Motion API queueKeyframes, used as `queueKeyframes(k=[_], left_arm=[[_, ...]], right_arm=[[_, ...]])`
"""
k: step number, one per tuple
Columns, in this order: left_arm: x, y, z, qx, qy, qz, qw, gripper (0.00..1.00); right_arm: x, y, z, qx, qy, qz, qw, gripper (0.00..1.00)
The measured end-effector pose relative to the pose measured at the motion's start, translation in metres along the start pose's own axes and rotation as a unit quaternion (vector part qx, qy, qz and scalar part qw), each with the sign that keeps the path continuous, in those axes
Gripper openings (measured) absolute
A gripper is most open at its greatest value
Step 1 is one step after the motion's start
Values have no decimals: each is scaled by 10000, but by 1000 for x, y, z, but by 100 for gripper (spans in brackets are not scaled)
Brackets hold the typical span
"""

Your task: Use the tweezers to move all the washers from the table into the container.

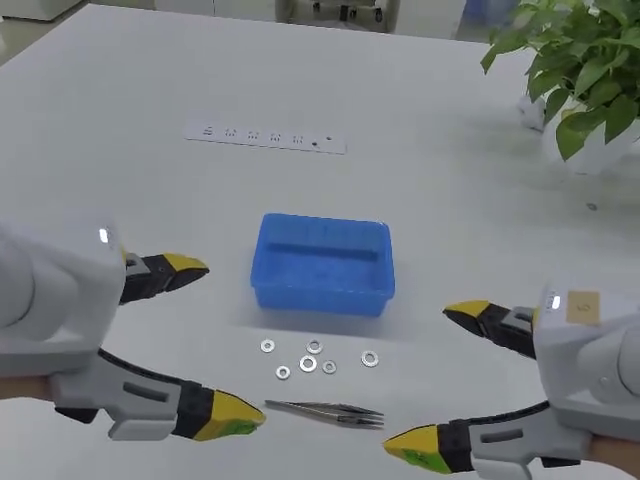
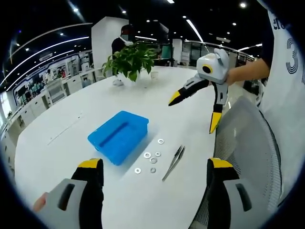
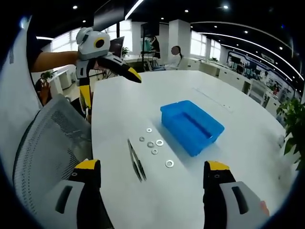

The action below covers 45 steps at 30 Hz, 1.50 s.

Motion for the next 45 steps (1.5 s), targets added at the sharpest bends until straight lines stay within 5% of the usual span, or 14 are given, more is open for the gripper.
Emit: queueKeyframes(k=[32, 40, 45], left_arm=[[-8, -2, 1, 13, -101, -33, 9999, 95], [-15, -3, 2, 13, -397, 59, 9992, 95], [-16, -5, 4, -14, -395, 35, 9992, 94]], right_arm=[[-2, 1, 3, 10, -47, 22, 10000, 88], [-1, 3, 4, 56, -82, -10, 10000, 88], [-2, 6, 5, 55, -103, -26, 9999, 88]])
Point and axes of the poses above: the centre of the closed fingertips' face, and the gripper's own axes: z roughly forward along the fingers, y roughly to its right, x roughly out of its top, the point moved 8 cm from there along -z, roughly backward along the fingers, and after that the axes turned 15 degrees about -x, right-handed, at the moved point
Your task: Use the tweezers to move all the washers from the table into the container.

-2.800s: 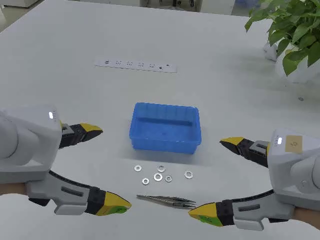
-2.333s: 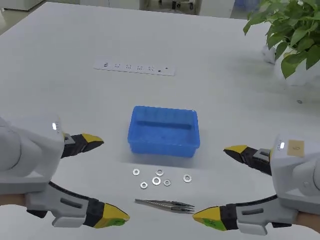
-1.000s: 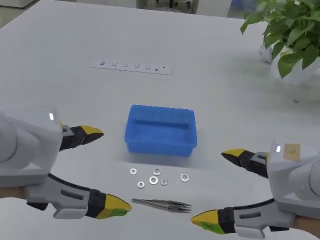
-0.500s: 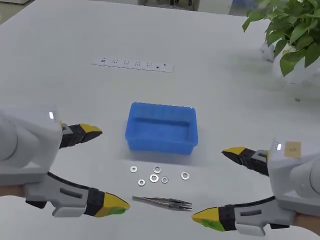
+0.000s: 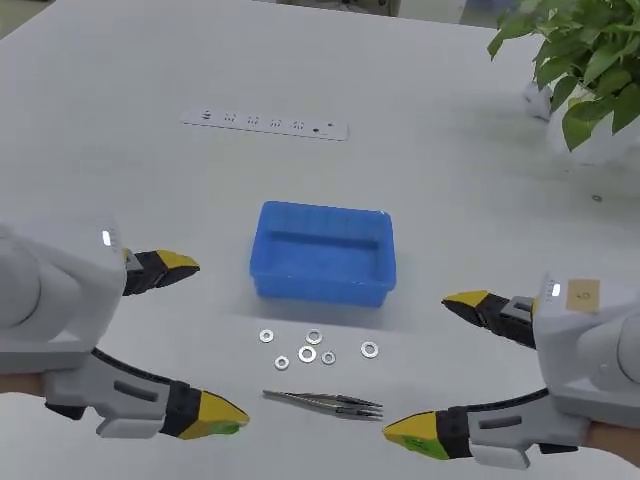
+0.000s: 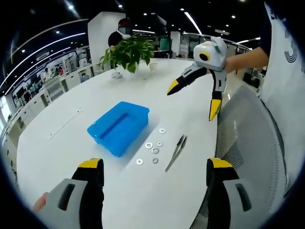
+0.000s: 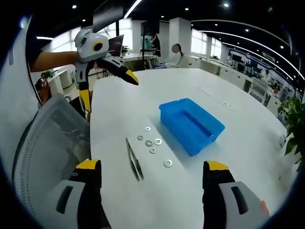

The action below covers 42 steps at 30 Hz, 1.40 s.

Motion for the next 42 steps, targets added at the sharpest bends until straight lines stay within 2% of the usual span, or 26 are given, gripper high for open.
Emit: queueKeyframes(k=[3, 4, 5, 7, 9, 11, 13, 14, 18, 20, 21, 22, 23, 25, 28, 30, 31, 34, 39, 42], left_arm=[[-4, -1, 3, 5, -60, -10, 10000, 93], [-6, -1, 3, 1, -164, 82, 9998, 88], [-5, -1, 3, 53, -177, 281, 9994, 84], [-7, 0, 4, 88, -128, 243, 9996, 83], [-10, 0, 5, 14, -86, 114, 9999, 82], [-14, -1, 9, 27, -115, 111, 9999, 79], [-17, 1, 15, 3, -217, 174, 9996, 76], [-20, 3, 19, -73, -318, 326, 9989, 75], [-28, 4, 32, -178, -371, 147, 9990, 74], [-32, 4, 37, -236, -402, 75, 9989, 71], [-33, 4, 40, -279, -411, 78, 9987, 68], [-34, 4, 42, -312, -419, 86, 9986, 66], [-36, 5, 45, -457, -464, -21, 9979, 63], [-38, 4, 51, -533, -514, -82, 9972, 61], [-40, 2, 59, -610, -565, -101, 9965, 58], [-40, 1, 65, -687, -599, -106, 9958, 56], [-40, 0, 68, -692, -614, -106, 9957, 54], [-37, -3, 75, -727, -575, -105, 9956, 41], [-40, -6, 83, -789, -693, -84, 9944, 41], [-44, -6, 87, -855, -913, -28, 9921, 41]], right_arm=[[0, 0, 0, 25, 30, -2, 10000, 85], [1, 0, 1, 56, 90, -50, 9999, 83], [1, 0, 0, 59, 106, -67, 9999, 81], [1, -1, 1, 76, 149, -101, 9998, 81], [0, -1, 3, 95, 117, -93, 9998, 79], [-4, -4, 7, 129, 58, -144, 9998, 77], [-6, -8, 11, 161, 23, -206, 9997, 74], [-6, -12, 14, 201, 34, -261, 9995, 74], [-9, -27, 29, 447, -44, -343, 9984, 70], [-13, -35, 38, 586, -68, -442, 9973, 65], [-13, -41, 43, 766, 6, -511, 9958, 59], [-13, -43, 46, 835, 44, -523, 9951, 54], [-14, -44, 49, 838, 11, -545, 9950, 50], [-16, -48, 57, 982, -99, -753, 9923, 43], [-24, -48, 67, 1130, -417, -1099, 9866, 39], [-24, -47, 72, 1137, -487, -1301, 9838, 33], [-24, -47, 73, 1122, -481, -1319, 9837, 32], [-26, -44, 79, 1094, -632, -1346, 9828, 30], [-25, -45, 81, 1174, -629, -1499, 9797, 22], [-22, -44, 83, 1196, -657, -1489, 9794, 19]])
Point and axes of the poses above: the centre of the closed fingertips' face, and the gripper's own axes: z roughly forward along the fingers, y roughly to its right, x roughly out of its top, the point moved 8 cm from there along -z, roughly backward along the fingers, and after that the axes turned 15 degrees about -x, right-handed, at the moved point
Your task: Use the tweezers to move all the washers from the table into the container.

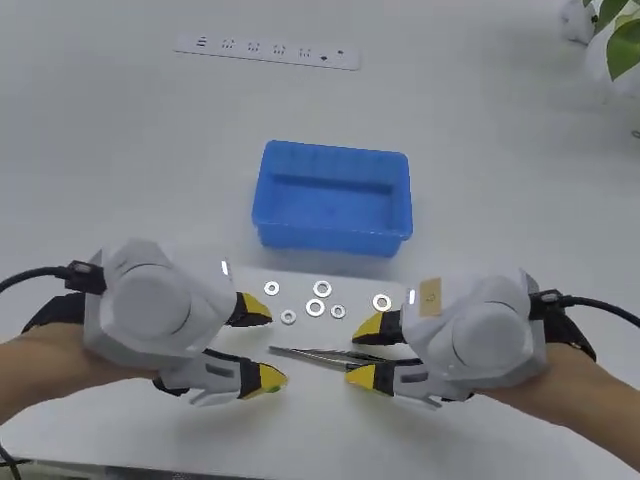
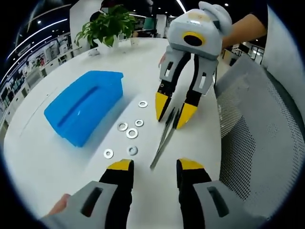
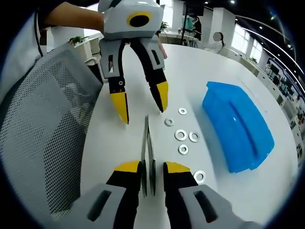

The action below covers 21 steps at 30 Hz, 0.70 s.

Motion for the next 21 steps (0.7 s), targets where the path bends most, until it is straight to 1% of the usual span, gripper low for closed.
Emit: queueKeyframes(k=[2, 3, 5, 7, 10, 13, 16, 18, 20, 21], left_arm=[[-1, 0, 3, -48, -53, 15, 10000, 40], [-1, 0, 4, -74, -54, -3, 10000, 40], [0, 1, 4, -103, 8, -6, 9999, 40], [1, 1, 6, -107, 11, 5, 9999, 40], [2, 1, 7, -122, 12, 26, 9999, 39], [2, 2, 7, -142, -41, 73, 9999, 38], [2, 2, 8, -151, -85, 119, 9998, 37], [3, 2, 8, -149, -102, 142, 9997, 36], [2, 1, 8, -93, -110, 101, 9998, 34], [2, 1, 7, -54, -137, 111, 9998, 33]], right_arm=[[0, 1, 0, 10, -28, -63, 10000, 16], [0, 1, 1, 25, -44, -202, 9998, 15], [0, -1, 0, 54, -83, -278, 9996, 13], [1, -4, 0, 84, -36, -382, 9992, 12], [2, -4, 0, 90, -24, -435, 9990, 11], [2, -4, 1, 112, -28, -467, 9988, 10], [4, -5, 1, 113, -45, -615, 9980, 8], [5, -6, 1, 113, -129, -684, 9975, 7], [9, -7, -3, 103, -67, -661, 9977, 7], [14, -9, -6, 129, 114, -547, 9984, 7]])
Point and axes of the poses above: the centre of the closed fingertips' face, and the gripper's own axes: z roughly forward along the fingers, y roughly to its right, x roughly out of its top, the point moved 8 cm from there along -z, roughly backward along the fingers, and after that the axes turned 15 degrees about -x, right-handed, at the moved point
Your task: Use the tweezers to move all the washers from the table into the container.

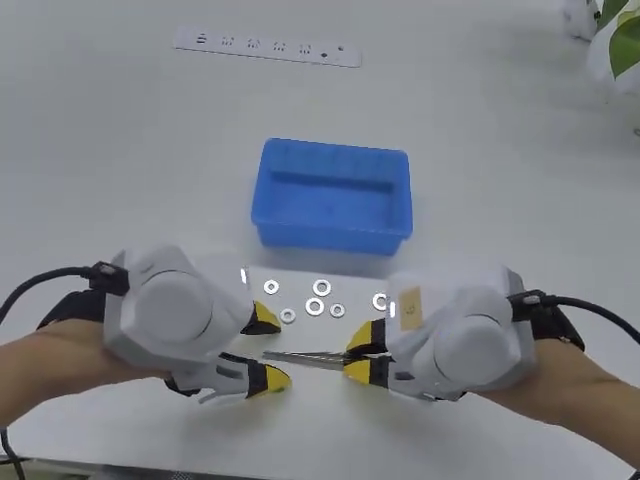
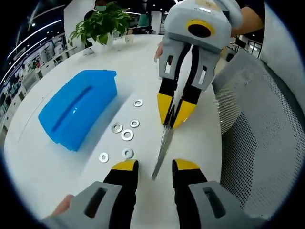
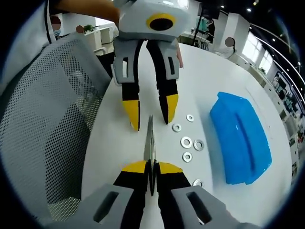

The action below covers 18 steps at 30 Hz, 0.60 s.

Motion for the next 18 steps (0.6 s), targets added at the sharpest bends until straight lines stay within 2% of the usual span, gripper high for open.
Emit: queueKeyframes(k=[4, 7, 11, 18], left_arm=[[0, 0, 0, 33, -68, 128, 9999, 32], [0, 0, 1, 12, -95, 185, 9998, 31], [4, 1, 6, -78, -87, 332, 9994, 26], [8, -2, 9, -45, -101, 486, 9988, 16]], right_arm=[[4, 0, -9, -121, 70, -93, 9999, 7], [6, 4, -11, -216, 162, -21, 9996, 7], [7, 8, -13, -257, 285, 269, 9989, 7], [10, 10, -14, -286, 318, 276, 9987, 7]])
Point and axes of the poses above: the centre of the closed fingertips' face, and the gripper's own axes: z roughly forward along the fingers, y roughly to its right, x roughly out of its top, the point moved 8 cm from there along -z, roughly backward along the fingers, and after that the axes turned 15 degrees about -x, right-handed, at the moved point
